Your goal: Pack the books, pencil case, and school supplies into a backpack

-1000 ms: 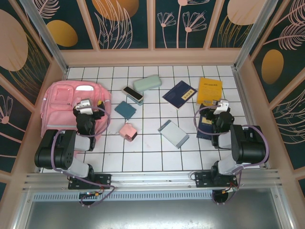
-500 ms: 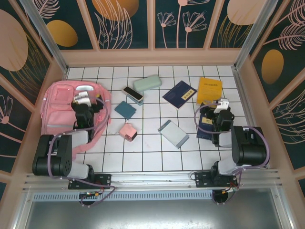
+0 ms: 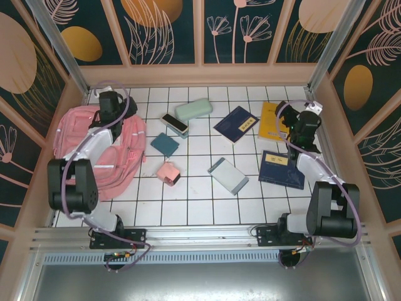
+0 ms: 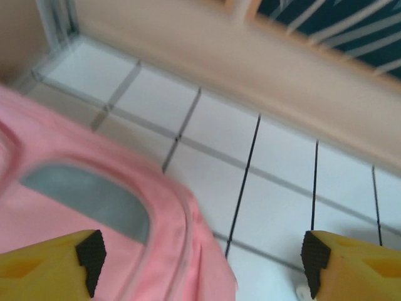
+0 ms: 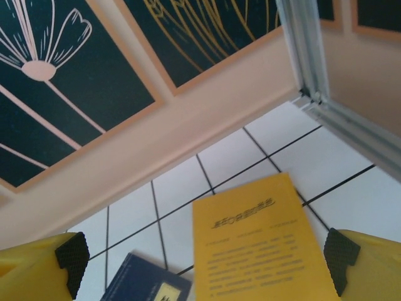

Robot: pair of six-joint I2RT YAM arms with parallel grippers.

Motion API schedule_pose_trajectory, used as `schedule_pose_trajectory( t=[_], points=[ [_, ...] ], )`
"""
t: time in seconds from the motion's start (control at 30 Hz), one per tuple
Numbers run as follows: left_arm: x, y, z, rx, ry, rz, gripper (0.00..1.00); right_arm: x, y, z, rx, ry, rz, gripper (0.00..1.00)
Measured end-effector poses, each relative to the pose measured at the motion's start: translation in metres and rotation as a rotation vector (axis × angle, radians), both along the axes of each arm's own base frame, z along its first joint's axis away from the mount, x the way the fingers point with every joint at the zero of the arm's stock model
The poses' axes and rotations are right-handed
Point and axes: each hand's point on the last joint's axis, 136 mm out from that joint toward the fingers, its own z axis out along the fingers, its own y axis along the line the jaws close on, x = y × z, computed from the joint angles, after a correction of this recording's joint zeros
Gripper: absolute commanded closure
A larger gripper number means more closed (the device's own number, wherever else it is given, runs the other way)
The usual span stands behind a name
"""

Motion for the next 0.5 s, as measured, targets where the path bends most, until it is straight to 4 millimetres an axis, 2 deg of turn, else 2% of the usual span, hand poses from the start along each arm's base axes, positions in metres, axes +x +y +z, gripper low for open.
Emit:
schedule_pose_trajectory(
  t=[0.13, 0.23, 0.33, 0.43, 0.5],
  points=[
    [-0.002, -0.020, -0.062, -0.047, 0.195, -0.041, 0.27, 0.002, 0.016, -0.002, 0.025, 0.045, 0.040, 0.01],
    [-0.009, -0.036, -0.095, -0.046, 0.311, -0.062, 0.29, 0.002, 0.027, -0.007, 0.031, 0.078, 0.070, 0.01],
    [-0.005, -0.043, -0.107, -0.036, 0.363, -0.068, 0.31, 0.001, 0.034, -0.009, 0.032, 0.098, 0.086, 0.01],
    [0.008, -0.050, -0.111, -0.034, 0.376, -0.080, 0.31, 0.001, 0.045, -0.011, 0.031, 0.113, 0.114, 0.01],
    [0.019, -0.062, -0.112, -0.031, 0.373, -0.101, 0.33, 0.000, 0.054, -0.011, 0.030, 0.125, 0.135, 0.01]
  ],
)
